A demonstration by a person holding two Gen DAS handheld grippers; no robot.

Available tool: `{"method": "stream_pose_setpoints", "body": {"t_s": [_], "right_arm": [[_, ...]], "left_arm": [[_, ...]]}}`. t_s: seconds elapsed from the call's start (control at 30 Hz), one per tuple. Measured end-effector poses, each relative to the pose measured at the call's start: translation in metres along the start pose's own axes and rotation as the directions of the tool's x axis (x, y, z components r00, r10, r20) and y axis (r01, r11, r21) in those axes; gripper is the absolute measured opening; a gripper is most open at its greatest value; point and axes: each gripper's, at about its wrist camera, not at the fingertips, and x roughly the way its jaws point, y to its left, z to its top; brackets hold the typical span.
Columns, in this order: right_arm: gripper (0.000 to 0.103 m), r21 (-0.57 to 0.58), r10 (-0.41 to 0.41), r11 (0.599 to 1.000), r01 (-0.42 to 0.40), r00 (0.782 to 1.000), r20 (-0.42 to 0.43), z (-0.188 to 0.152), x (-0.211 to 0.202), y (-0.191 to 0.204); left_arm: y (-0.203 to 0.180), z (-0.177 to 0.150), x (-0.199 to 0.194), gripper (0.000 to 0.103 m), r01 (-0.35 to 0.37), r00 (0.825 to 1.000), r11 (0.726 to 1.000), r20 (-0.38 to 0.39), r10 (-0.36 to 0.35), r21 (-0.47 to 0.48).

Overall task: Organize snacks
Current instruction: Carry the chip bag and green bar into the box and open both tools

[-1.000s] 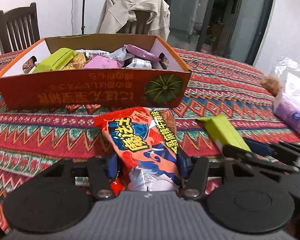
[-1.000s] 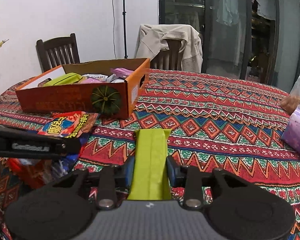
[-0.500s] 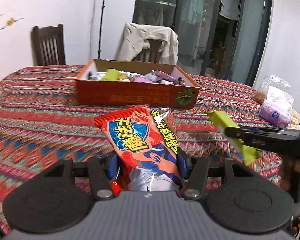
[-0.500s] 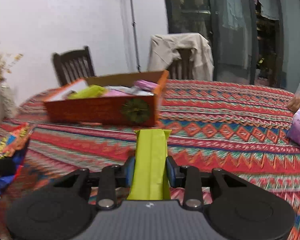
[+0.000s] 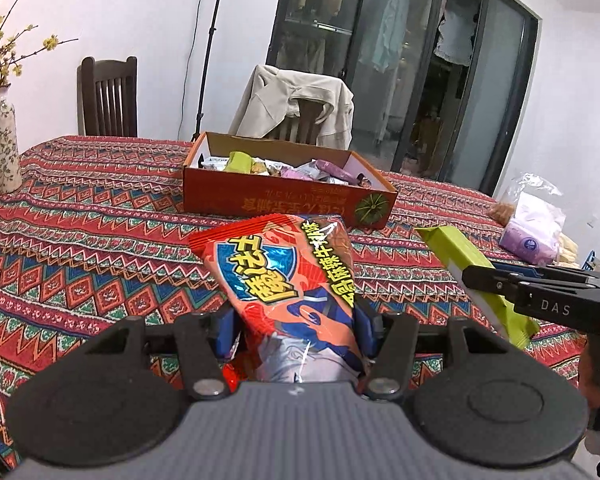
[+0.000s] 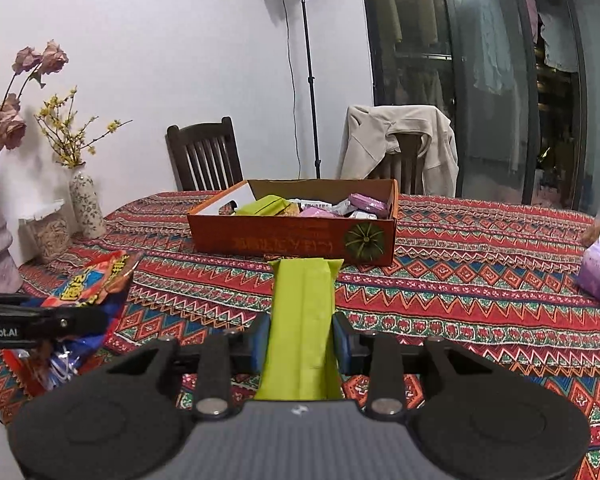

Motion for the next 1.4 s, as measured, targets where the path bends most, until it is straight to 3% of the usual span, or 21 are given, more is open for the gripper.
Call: {"method": "stream_pose_setpoints", "body": {"t_s": [0.13,0.27,0.4,0.53,0.67,0.83,1.03,1.2,1.4], "right_arm": [[0.032,0.008,0.006,1.000,-0.006,1.000,0.005,0.005,0.002,-0.003],[0.032,-0.009,0.020,1.000,-0.020,1.000,0.019,0.023,0.018,-0.004],[0.032,-0.049,0.041,0.998,-0.039,0.998,0.051,0.066,0.047,-0.011],[0.032,-0.082,0.058,0.995,-0.053,0.997,0.060,0.125,0.096,-0.022],[0.033,-0.093,0.057,0.994,-0.055,0.998,0.025,0.175,0.158,-0.039],[0.033,-0.120,0.024,0.992,-0.032,0.998,-0.066,0.202,0.245,-0.056],[0.033,-0.128,0.016,0.991,-0.042,0.981,-0.192,0.199,0.324,-0.072],[0.032,-0.169,0.006,0.984,-0.050,0.967,-0.256,0.188,0.355,-0.076],[0.036,-0.114,0.043,0.990,-0.079,0.956,-0.289,0.179,0.366,-0.087]], "left_arm": [[0.002,0.012,0.010,0.057,0.017,1.000,1.000,0.004,-0.017,-0.001],[-0.002,0.054,0.035,0.057,0.045,0.998,0.998,0.041,-0.047,0.039],[-0.007,0.115,0.079,0.057,0.066,0.996,0.996,0.053,-0.069,0.057],[-0.010,0.168,0.140,0.057,0.037,0.999,0.998,0.031,-0.038,0.041],[-0.009,0.197,0.201,0.057,0.005,1.000,1.000,-0.012,-0.005,0.002],[0.000,0.205,0.272,0.057,-0.046,0.995,0.995,-0.094,0.038,-0.084],[0.015,0.189,0.329,0.057,-0.112,0.981,0.975,-0.177,0.078,-0.192],[0.021,0.180,0.351,0.057,-0.161,0.972,0.962,-0.204,0.116,-0.219],[0.023,0.181,0.360,0.063,-0.167,0.966,0.961,-0.232,0.115,-0.220]]}}
